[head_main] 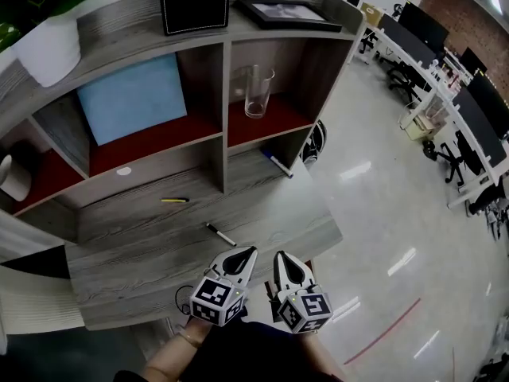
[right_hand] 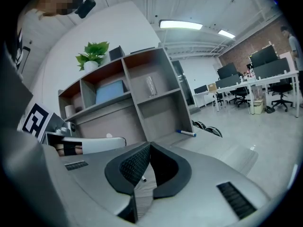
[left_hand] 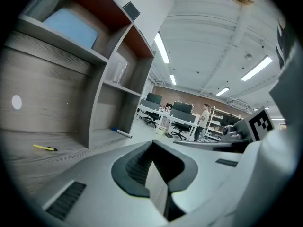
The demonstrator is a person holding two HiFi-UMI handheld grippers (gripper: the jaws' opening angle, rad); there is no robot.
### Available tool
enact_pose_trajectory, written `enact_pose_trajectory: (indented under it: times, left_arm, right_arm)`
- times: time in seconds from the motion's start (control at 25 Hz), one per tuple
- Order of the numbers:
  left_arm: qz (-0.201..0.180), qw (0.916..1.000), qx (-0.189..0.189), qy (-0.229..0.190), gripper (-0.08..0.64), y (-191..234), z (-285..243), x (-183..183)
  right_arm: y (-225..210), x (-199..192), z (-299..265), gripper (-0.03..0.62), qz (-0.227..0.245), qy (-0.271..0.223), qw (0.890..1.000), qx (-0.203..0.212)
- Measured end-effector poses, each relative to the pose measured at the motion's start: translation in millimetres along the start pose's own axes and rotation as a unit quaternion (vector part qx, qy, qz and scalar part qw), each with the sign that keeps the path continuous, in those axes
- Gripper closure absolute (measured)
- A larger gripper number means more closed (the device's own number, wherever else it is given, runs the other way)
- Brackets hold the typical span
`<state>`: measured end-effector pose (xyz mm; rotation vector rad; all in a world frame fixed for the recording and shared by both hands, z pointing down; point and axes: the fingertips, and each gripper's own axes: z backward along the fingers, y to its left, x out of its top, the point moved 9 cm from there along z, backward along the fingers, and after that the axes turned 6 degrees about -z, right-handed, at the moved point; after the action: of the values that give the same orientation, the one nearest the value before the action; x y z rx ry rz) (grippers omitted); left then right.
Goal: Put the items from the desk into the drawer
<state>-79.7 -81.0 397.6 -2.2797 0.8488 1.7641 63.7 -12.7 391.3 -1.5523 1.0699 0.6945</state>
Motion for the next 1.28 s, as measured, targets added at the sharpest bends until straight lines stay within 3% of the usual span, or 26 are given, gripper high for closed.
enact_pose_trajectory:
  times: [0.2, 0.6, 0.96, 1.12, 1.28]
  left_arm:
    - [0.017, 0.9997, 0.011, 0.016, 0.534, 29.9, -7.2, -7.5]
    - [0.053, 0.9956, 0.072, 0.028, 0.534, 69.5, 5.5, -23.9]
    - [0.099, 0.9822, 0.153, 0.047, 0.534, 99.7, 25.8, -52.1]
    - [0.108, 0.978, 0.169, 0.057, 0.533, 110.2, 27.3, -60.9]
    - [0.115, 0.9752, 0.177, 0.066, 0.532, 123.2, 23.3, -68.4]
  right_arm:
    - [-3.9, -8.5, -35.3, 0.563, 0.029, 0.014, 0.999, 0.021]
    - [5.0, -14.5, -82.8, 0.561, 0.089, 0.112, 0.987, 0.079]
    - [23.5, -41.6, -135.8, 0.508, 0.142, 0.215, 0.954, 0.152]
    - [30.9, -51.8, -157.3, 0.442, 0.156, 0.252, 0.939, 0.174]
    - [35.4, -64.9, -174.8, 0.431, 0.177, 0.293, 0.922, 0.18]
